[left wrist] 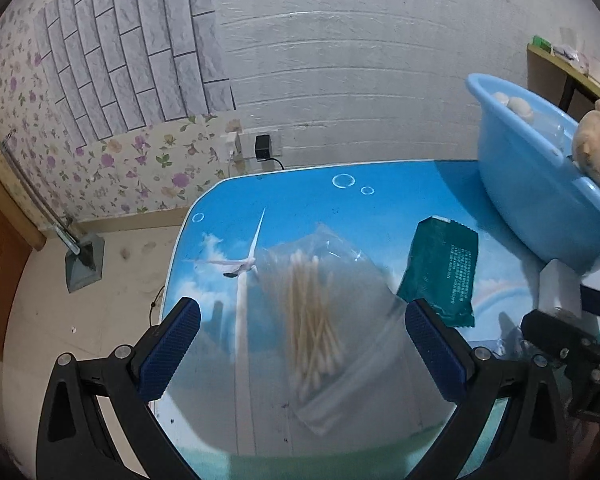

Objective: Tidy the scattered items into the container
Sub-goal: 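Grasp the cotton swab bag with the left tool while the right tool grasps the white charger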

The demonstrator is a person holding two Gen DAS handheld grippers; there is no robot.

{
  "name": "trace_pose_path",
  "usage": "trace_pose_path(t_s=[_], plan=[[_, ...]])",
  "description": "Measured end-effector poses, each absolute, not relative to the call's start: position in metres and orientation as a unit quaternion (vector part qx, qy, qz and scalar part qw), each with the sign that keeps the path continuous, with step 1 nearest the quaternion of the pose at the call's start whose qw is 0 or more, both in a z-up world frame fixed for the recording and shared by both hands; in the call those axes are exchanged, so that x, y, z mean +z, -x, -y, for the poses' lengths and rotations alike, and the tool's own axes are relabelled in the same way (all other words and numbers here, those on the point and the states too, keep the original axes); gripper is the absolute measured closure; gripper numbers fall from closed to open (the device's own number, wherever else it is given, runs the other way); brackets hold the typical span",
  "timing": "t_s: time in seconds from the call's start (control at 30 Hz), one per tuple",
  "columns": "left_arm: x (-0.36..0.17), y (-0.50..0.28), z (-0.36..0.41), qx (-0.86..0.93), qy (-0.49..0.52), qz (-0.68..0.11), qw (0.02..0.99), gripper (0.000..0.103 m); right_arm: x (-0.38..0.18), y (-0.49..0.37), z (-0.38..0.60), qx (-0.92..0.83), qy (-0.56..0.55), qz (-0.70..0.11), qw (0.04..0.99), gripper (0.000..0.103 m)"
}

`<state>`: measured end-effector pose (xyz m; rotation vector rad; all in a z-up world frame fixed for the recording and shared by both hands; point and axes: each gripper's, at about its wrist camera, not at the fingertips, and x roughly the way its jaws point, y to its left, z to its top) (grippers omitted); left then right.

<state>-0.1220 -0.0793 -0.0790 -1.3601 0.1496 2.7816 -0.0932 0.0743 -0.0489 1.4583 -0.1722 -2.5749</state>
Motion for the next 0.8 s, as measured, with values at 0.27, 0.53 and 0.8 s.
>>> trace_pose_path(t_s=[0.27,0.53,0.8], plan=[[-0.089,0.131,0.085,0.885,0.466,-0.012,0.020,0.001,-0.053,0.096,-0.066,-0.871,-0.485,0.033,0.071,0.013],[-0.084,0.124,0.075,0.886,0.459,-0.022,0.069,0.050,-0.054,0.091,-0.070,-0.876,-0.478,0.009,0.062,0.046],[-0.081,0.116,0.070,0.887,0.454,-0.028,0.079,0.070,-0.051,0.085,-0.076,-0.875,-0.477,0.009,0.081,0.046]])
